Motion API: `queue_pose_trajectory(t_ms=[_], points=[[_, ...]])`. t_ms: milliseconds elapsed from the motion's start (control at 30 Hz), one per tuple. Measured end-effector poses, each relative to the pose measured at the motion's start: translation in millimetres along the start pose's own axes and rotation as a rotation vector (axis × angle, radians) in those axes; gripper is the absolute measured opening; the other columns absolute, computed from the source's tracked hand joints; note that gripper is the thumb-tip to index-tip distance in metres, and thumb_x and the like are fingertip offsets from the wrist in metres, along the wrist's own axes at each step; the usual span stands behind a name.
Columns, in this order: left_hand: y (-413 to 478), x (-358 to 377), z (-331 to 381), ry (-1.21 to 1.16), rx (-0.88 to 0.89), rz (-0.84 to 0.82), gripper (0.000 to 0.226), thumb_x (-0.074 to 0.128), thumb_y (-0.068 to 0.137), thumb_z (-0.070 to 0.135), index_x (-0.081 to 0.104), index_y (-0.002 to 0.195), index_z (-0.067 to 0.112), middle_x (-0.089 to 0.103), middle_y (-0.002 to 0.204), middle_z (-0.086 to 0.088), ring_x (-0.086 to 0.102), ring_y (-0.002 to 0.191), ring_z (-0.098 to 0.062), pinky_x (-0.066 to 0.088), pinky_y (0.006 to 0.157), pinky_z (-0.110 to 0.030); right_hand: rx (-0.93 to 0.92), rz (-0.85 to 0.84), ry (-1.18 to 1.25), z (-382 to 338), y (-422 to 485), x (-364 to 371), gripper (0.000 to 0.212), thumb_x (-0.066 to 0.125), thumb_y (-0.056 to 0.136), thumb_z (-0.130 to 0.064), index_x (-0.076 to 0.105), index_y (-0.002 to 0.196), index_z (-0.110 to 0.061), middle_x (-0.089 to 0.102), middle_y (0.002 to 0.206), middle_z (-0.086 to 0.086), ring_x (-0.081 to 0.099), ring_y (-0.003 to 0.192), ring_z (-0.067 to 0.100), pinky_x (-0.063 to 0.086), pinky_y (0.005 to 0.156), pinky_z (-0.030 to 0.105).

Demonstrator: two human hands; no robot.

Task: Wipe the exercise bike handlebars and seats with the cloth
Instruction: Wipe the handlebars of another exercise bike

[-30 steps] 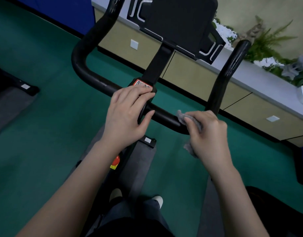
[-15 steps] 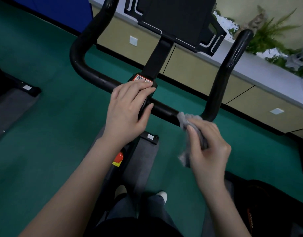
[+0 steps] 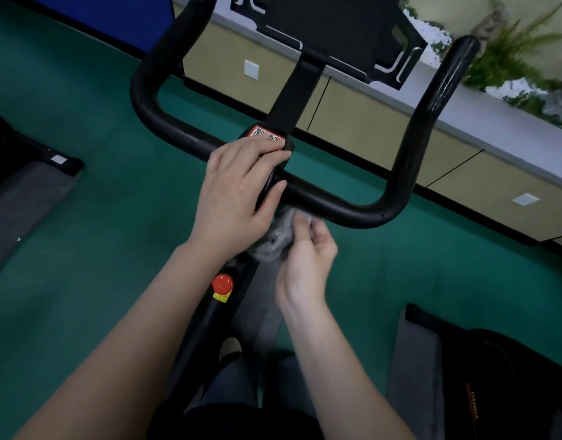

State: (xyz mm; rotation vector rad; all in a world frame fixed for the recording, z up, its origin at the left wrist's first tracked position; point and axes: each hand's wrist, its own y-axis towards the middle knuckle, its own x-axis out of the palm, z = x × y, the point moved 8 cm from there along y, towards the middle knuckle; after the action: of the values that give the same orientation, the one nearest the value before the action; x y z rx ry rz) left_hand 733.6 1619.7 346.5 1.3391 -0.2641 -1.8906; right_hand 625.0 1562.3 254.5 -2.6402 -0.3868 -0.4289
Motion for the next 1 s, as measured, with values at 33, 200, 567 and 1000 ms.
queue_pose_trajectory(t_ms=[33, 200, 567, 1000], points=[[0, 0, -1, -0.016, -0.001, -0.012, 0.033, 0.056, 0.090, 0.021, 0.061, 0.121, 0.012, 0.057, 0.128, 0.000, 0.047, 0.123, -0.019, 0.027, 0.104, -0.031, 0.027, -0.029, 0.037, 3, -1, 7, 0.015, 0.049, 0.096, 0.001, 0.064, 0.098, -0.001, 0.067, 0.090, 0.008, 0.061, 0.088, 0.017, 0.047, 0.089, 0.032], [1, -1, -7, -0.100, 0.001, -0.066, 0.033, 0.056, 0.090, 0.019, 0.061, 0.122, 0.011, 0.056, 0.131, 0.001, 0.046, 0.125, -0.020, 0.028, 0.104, -0.032, 0.127, -0.095, 0.154, 13, -8, 26, 0.023, 0.046, 0.096, 0.006, 0.054, 0.116, 0.014, 0.063, 0.106, 0.020, 0.059, 0.098, 0.025, 0.046, 0.095, 0.036], [-1, 0, -1, -0.041, 0.034, -0.036, 0.035, 0.062, 0.086, 0.021, 0.062, 0.119, 0.010, 0.056, 0.130, -0.003, 0.048, 0.123, -0.025, 0.030, 0.101, -0.036, 0.157, 0.018, 0.279, -8, -11, -11, 0.017, 0.048, 0.093, 0.008, 0.062, 0.101, 0.005, 0.072, 0.086, 0.010, 0.068, 0.080, 0.017, 0.055, 0.083, 0.028], [-1, 2, 17, 0.110, 0.123, -0.032, 0.042, 0.060, 0.090, 0.039, 0.063, 0.119, 0.009, 0.055, 0.130, -0.010, 0.047, 0.124, -0.028, 0.027, 0.104, -0.039, 0.130, 0.122, 0.264, -25, -9, -41, 0.017, 0.050, 0.094, 0.005, 0.066, 0.099, 0.002, 0.073, 0.081, 0.005, 0.069, 0.078, 0.015, 0.057, 0.076, 0.024]])
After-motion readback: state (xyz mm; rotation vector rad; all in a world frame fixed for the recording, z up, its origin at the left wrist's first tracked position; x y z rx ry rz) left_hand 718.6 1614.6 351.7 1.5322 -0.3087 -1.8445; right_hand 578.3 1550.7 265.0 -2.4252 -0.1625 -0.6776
